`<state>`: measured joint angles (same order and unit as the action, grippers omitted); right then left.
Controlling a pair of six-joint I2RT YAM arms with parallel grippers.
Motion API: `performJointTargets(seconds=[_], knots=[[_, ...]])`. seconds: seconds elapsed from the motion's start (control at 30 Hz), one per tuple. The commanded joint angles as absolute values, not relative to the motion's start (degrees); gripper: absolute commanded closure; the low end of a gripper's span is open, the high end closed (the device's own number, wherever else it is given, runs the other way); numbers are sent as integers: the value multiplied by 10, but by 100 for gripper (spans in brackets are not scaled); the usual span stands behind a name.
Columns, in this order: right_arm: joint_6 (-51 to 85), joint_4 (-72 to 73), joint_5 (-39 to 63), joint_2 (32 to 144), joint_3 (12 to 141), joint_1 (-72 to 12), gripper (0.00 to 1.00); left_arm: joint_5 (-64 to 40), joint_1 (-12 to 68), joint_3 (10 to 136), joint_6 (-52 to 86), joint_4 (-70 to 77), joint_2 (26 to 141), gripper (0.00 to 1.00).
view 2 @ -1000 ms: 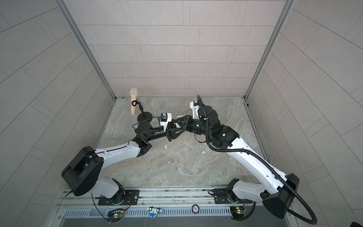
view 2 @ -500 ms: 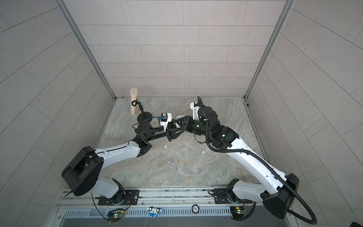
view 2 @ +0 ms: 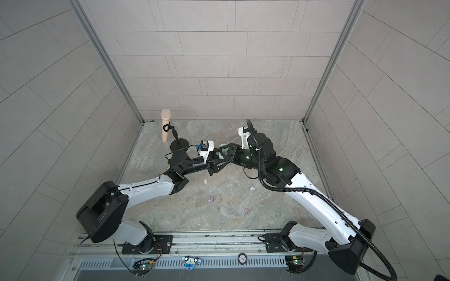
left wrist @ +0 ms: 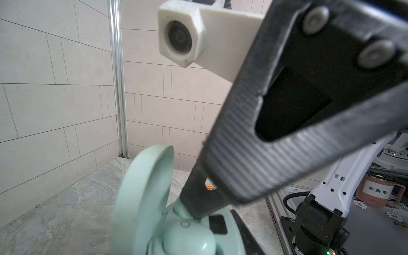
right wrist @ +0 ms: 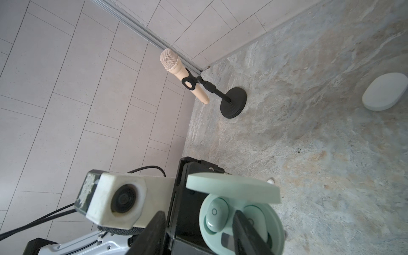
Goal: Insert wireless bluetooth earbuds into charging case
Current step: Insert the wireless bluetooth earbud into the charging case, then close the charging case.
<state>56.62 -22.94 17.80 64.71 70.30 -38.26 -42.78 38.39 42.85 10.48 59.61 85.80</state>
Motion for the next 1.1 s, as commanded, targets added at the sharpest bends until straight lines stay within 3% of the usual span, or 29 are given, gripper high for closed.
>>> performJointTargets(seconds=[0.0, 0.33, 0.5, 0.73, 1.07], knots=[[543, -285, 158, 625, 725, -384, 43, -422, 385, 434, 99, 630, 839, 98], [453, -426, 144, 644, 811, -356, 26, -422, 385, 419, 88, 607, 827, 98], [418, -463, 171, 676, 847, -305, 24, -430, 386, 412, 88, 599, 817, 97], [388, -471, 223, 745, 905, -283, 40, -436, 388, 403, 74, 567, 796, 98], [373, -483, 266, 797, 949, -300, 50, -436, 390, 403, 71, 562, 794, 97]])
